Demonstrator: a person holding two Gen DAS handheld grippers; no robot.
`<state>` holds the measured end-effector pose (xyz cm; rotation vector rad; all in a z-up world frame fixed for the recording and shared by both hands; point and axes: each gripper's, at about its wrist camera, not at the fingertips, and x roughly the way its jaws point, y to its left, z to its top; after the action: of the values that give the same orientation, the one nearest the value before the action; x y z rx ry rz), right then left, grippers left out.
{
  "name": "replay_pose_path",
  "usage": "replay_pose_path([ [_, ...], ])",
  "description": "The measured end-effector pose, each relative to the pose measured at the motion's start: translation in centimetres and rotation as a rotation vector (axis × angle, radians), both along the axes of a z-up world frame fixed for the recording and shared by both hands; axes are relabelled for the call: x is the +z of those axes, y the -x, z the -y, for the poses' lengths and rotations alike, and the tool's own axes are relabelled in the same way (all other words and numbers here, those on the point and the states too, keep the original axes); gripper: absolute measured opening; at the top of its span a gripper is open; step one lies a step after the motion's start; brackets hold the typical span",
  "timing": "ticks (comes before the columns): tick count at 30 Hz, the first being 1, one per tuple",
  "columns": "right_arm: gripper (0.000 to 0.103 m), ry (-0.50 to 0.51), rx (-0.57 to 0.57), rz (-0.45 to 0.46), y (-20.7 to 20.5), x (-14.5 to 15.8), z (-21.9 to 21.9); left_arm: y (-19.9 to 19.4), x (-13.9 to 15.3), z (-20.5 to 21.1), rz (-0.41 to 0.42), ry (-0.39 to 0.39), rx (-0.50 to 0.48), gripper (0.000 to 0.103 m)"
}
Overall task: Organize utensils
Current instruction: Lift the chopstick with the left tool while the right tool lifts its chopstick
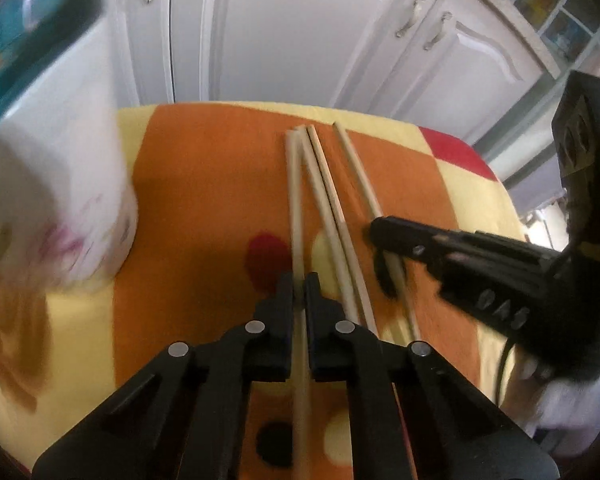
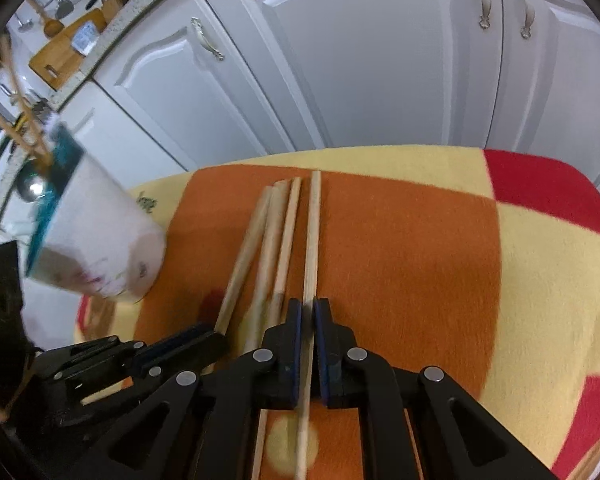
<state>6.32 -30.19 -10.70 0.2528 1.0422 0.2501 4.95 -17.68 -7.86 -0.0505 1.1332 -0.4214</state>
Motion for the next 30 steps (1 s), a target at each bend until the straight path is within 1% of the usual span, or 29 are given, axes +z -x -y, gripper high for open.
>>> replay_pose_path([
  [2,0.006,-0.023,0.008,-0.003,2.2,0.5,0.6,1.2,0.3,-0.8,0.001,-0.004,-0.02,0.004],
  [4,0.006,-0.035,0.017,-0.02,4.2,0.3,0.8,2.9,0.4,-1.8,-0.008,-0.013,-0.045,0.004],
  [7,0.006,-0.009,0.02,-0.062,7.2,-0.5,1.1,5.3,0.2,-3.3,-0.037,-0.036,-0.078,0.004],
  [8,0.006,-0.001,0.02,-0.076,7.7,-0.8,1.2,6.1,0.2,-3.7,-0.043,-0.044,-0.086,0.004],
  [10,0.006,0.052,0.028,-0.108,8.6,-1.6,1.1,7.5,0.0,-4.5,-0.059,-0.059,-0.107,0.004],
  [12,0.006,0.073,0.031,-0.093,8.7,-1.5,0.9,8.4,-0.2,-4.9,-0.08,-0.075,-0.124,0.004],
  [13,0.011,0.084,0.025,-0.092,8.5,-1.4,1.0,8.4,-0.2,-5.1,-0.083,-0.076,-0.122,0.004],
  [14,0.022,0.097,0.018,-0.083,8.0,-1.2,1.0,8.4,-0.2,-5.2,-0.083,-0.076,-0.119,0.005],
  [15,0.028,0.106,0.014,-0.069,7.5,-0.8,0.9,8.0,0.0,-5.1,-0.077,-0.081,-0.115,0.005],
  [16,0.03,0.111,0.014,-0.061,7.0,-0.6,0.7,7.7,0.2,-4.9,-0.067,-0.087,-0.108,0.007],
  [18,0.03,0.119,0.024,-0.056,5.9,-0.4,0.4,6.7,0.7,-4.5,-0.038,-0.085,-0.097,0.015],
  [19,0.03,0.126,0.026,-0.057,5.4,-0.5,0.4,6.2,0.8,-4.4,-0.031,-0.086,-0.096,0.025],
  [20,0.03,0.142,0.025,-0.057,4.9,-0.6,0.2,5.6,0.8,-4.1,-0.023,-0.093,-0.086,0.031],
  [21,0.027,0.158,0.022,-0.057,4.5,-0.8,0.1,4.9,0.7,-3.8,-0.016,-0.102,-0.075,0.031],
  [23,0.014,0.179,0.011,-0.049,3.8,-1.0,-0.1,3.7,0.4,-3.0,-0.016,-0.125,-0.072,0.031],
  [25,0.009,0.181,0.004,-0.043,3.3,-1.0,-0.1,3.0,0.0,-2.1,-0.014,-0.141,-0.094,0.031],
  [26,0.007,0.163,0.004,-0.042,3.1,-0.9,-0.1,2.8,-0.2,-1.5,-0.009,-0.157,-0.111,0.03],
  [28,0.006,0.138,0.004,-0.042,2.9,-0.8,0.0,2.8,-0.3,-0.9,0.035,-0.202,-0.133,0.03],
  [29,0.006,0.122,0.004,-0.037,3.1,-0.5,0.1,2.8,-0.3,-0.7,0.045,-0.215,-0.145,0.021],
  [30,0.006,0.106,0.002,-0.025,3.4,0.0,0.2,2.7,-0.2,-0.6,0.044,-0.212,-0.164,0.01],
])
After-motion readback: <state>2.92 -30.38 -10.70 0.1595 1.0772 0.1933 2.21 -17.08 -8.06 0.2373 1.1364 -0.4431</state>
